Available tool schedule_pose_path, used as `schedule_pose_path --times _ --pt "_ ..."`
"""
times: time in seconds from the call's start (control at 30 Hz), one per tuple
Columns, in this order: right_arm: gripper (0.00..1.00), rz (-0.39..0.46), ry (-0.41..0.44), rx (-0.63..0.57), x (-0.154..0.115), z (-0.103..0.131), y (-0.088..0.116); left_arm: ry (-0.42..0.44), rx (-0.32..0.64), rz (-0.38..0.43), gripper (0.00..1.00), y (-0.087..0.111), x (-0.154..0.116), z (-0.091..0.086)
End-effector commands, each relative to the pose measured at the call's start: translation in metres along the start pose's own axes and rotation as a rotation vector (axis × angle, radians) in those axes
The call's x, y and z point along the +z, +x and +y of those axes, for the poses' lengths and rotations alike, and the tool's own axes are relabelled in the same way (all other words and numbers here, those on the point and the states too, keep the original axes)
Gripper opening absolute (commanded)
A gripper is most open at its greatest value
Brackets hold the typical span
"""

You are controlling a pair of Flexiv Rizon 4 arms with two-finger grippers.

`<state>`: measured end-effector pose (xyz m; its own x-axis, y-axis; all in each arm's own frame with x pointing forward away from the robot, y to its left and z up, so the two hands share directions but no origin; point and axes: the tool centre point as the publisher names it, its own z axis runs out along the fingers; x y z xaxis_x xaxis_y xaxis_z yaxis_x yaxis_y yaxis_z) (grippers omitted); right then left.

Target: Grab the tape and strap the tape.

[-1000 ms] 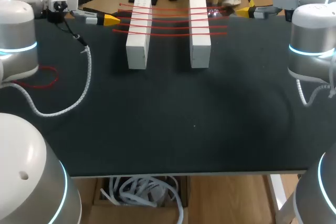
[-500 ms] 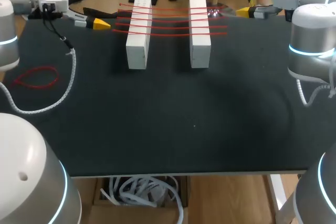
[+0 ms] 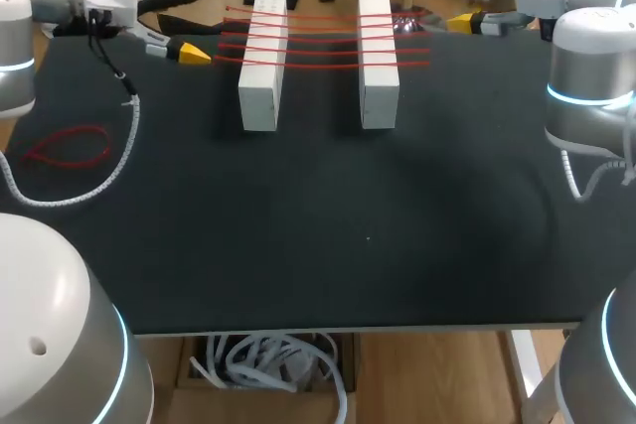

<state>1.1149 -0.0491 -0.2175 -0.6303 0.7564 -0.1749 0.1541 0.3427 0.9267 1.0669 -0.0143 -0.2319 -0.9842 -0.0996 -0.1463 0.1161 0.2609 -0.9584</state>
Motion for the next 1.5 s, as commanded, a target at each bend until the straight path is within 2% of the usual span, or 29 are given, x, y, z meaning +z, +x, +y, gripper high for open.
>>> schedule_pose_path --times 0.03,0.13,0.17,0.27,0.33,0.4,0.6,1.1,1.17,1.23,1.3,1.5 --pt "1.0 0.001 0.002 0.0 0.0 0.0 0.0 0.001 0.0 0.074 0.37 -0.005 0.002 0.008" --pt "1.0 0.001 0.002 0.0 0.0 0.0 0.0 -0.002 -0.016 0.085 0.1 -0.005 0.004 0.016" --pt "1.0 0.001 0.002 0.0 0.0 0.0 0.0 0.0 -0.014 0.088 0.08 -0.005 0.005 0.018" --pt "1.0 0.001 0.002 0.0 0.0 0.0 0.0 0.008 -0.014 0.103 0.16 -0.005 0.008 0.024" --pt "1.0 0.001 0.002 0.0 0.0 0.0 0.0 0.007 -0.018 0.11 0.08 -0.006 0.01 0.028" --pt "1.0 0.001 0.002 0.0 0.0 0.0 0.0 0.011 -0.021 0.11 0.06 -0.006 0.012 0.032" --pt "1.0 0.001 0.002 0.0 0.0 0.0 0.0 0.021 -0.027 0.106 0.16 -0.007 0.013 0.041" --pt "1.0 0.001 0.002 0.0 0.0 0.0 0.0 0.019 -0.045 0.09 0.18 -0.006 0.009 0.056" --pt "1.0 0.001 0.002 0.0 0.0 0.0 0.0 0.019 -0.046 0.094 0.23 -0.006 0.009 0.058" --pt "1.0 0.001 0.002 0.0 0.0 0.0 0.0 0.02 -0.047 0.097 0.24 -0.006 0.01 0.059" --pt "1.0 0.001 0.002 0.0 0.0 0.0 0.0 0.022 -0.048 0.099 0.22 -0.007 0.011 0.062" --pt "1.0 0.001 0.002 0.0 0.0 0.0 0.0 0.023 -0.054 0.102 0.22 -0.01 0.011 0.068"
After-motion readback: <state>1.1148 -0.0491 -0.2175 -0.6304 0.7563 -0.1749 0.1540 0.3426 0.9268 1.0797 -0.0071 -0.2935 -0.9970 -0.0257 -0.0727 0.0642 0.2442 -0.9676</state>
